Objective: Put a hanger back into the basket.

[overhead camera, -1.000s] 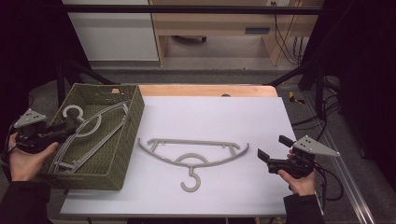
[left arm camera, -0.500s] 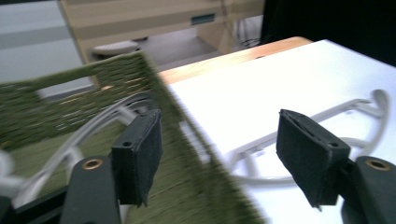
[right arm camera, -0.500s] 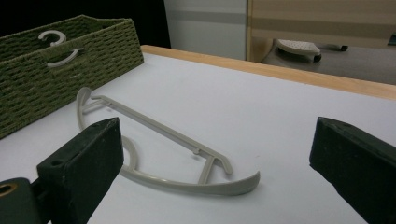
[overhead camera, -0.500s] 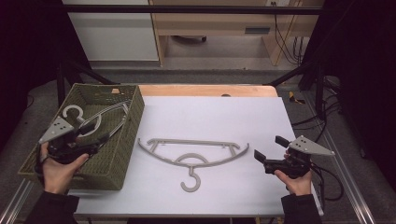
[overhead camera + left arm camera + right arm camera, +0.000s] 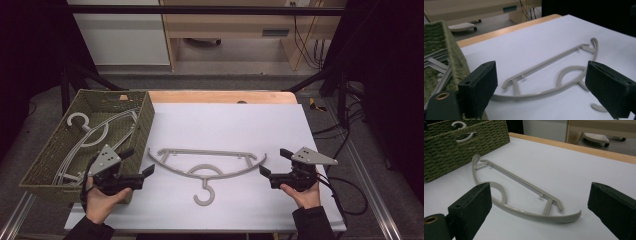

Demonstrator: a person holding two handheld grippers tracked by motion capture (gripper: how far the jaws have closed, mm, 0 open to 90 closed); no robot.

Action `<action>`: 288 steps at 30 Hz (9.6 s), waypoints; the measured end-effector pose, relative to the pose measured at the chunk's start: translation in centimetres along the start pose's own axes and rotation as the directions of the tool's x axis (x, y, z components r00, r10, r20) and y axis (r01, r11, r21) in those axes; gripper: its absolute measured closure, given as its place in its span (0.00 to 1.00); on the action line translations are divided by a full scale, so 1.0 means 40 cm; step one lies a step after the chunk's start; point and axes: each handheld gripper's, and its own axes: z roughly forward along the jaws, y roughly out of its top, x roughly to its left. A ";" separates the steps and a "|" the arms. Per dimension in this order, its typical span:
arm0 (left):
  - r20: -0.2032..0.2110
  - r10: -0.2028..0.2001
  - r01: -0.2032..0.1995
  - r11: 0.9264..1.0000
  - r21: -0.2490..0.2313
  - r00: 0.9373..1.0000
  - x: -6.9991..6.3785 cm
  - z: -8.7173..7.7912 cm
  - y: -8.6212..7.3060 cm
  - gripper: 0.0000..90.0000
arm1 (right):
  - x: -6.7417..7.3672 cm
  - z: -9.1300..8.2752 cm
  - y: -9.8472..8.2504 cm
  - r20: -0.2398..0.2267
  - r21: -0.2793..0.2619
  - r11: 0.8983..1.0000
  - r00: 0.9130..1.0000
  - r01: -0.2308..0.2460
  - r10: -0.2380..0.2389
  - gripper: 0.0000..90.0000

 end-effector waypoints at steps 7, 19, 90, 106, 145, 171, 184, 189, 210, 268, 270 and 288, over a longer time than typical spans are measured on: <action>0.067 0.043 -0.046 0.998 0.031 0.997 -0.038 0.029 -0.005 0.12 | 0.007 0.007 -0.001 -0.018 0.004 1.000 1.000 0.001 -0.001 0.06; 0.183 0.112 -0.141 0.978 0.153 0.977 -0.097 0.145 -0.009 0.13 | 0.005 -0.003 0.002 -0.020 -0.008 1.000 1.000 -0.004 0.004 0.05; 0.311 0.141 -0.284 0.829 0.481 0.940 -0.205 0.315 -0.086 0.90 | -0.006 -0.041 0.011 -0.010 -0.049 0.999 1.000 -0.016 0.015 0.04; 0.323 0.132 -0.298 0.784 0.545 0.937 -0.175 0.281 -0.076 0.75 | -0.007 -0.045 0.011 -0.007 -0.050 0.999 1.000 -0.016 0.016 0.04; 0.309 0.212 -0.350 0.783 0.514 0.927 -0.193 0.229 -0.059 0.92 | -0.014 -0.051 0.011 -0.015 -0.047 0.999 1.000 -0.023 0.022 0.04; 0.250 0.142 -0.215 0.933 0.290 0.958 -0.136 0.065 0.084 0.92 | -0.025 -0.064 0.012 -0.005 -0.064 0.997 0.999 -0.035 0.035 0.04; 0.213 0.174 -0.228 0.938 0.263 0.962 -0.077 -0.016 0.178 0.92 | -0.028 -0.070 0.013 0.000 -0.071 0.997 0.999 -0.036 0.036 0.04; 0.190 0.170 -0.218 0.937 0.272 0.967 -0.031 -0.042 0.200 0.92 | -0.030 -0.071 0.013 -0.001 -0.072 0.997 0.999 -0.033 0.033 0.04; 0.085 0.133 -0.155 0.912 0.380 0.988 0.206 -0.149 0.163 0.92 | -0.028 -0.067 0.012 0.011 -0.061 0.998 0.999 -0.033 0.034 0.04; 0.136 0.109 -0.161 0.866 0.473 0.985 0.368 -0.228 0.026 0.92 | -0.026 -0.052 0.006 0.012 -0.039 0.999 0.999 -0.035 0.035 0.04; 0.133 0.116 -0.166 0.860 0.483 0.984 0.373 -0.224 0.023 0.92 | -0.026 -0.053 0.006 0.005 -0.038 0.999 0.999 -0.033 0.033 0.04; 0.163 0.076 -0.148 0.854 0.498 0.984 0.407 -0.214 -0.047 0.91 | -0.026 -0.055 0.006 0.008 -0.041 0.999 0.999 -0.031 0.031 0.04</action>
